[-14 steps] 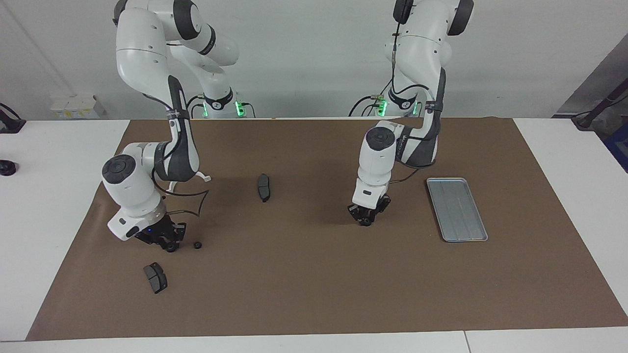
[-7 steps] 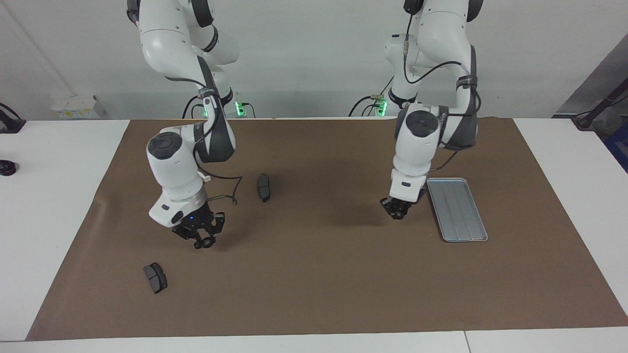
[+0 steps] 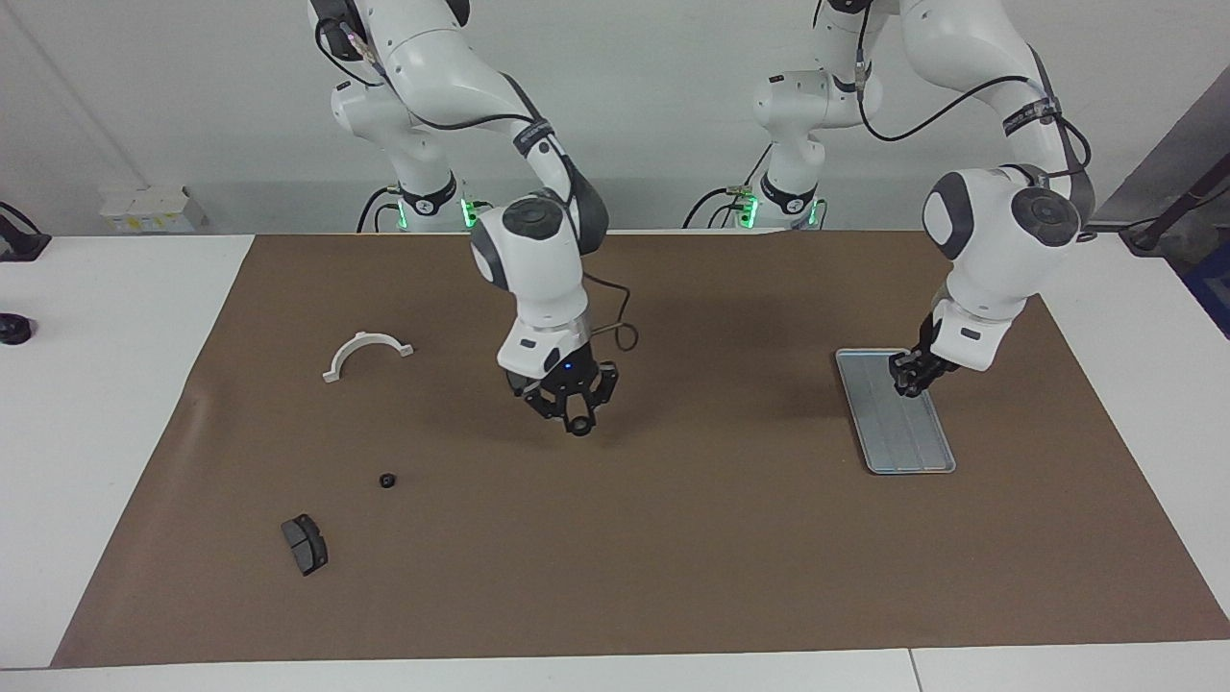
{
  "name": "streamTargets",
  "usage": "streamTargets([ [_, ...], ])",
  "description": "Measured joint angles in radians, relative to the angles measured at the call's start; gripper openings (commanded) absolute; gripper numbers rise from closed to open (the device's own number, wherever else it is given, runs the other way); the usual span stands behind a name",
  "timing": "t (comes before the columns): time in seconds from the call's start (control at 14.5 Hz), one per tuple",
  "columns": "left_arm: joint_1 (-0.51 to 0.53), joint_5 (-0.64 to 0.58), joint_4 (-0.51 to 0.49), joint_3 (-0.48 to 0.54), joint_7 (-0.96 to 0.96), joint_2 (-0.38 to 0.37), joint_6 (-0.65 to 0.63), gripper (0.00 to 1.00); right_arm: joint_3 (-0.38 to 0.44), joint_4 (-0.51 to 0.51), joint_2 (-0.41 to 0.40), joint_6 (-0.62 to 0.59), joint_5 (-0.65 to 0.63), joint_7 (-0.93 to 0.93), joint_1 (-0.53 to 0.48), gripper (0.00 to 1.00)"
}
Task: Pick bearing gear from pile to tray
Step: 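Place the gear on the tray while the right gripper carries another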
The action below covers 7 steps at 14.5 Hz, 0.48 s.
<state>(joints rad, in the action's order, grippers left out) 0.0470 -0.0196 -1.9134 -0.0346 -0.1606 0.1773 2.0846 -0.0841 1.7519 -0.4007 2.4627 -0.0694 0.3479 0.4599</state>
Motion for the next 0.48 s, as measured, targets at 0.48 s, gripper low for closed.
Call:
streamTargets([
  [0.48,0.036,0.007,-0.315,-0.018,0.047,-0.093,0.224,0.30,0.002,-0.109,-0.159,0.117,-0.001,0.191,0.168,0.22],
])
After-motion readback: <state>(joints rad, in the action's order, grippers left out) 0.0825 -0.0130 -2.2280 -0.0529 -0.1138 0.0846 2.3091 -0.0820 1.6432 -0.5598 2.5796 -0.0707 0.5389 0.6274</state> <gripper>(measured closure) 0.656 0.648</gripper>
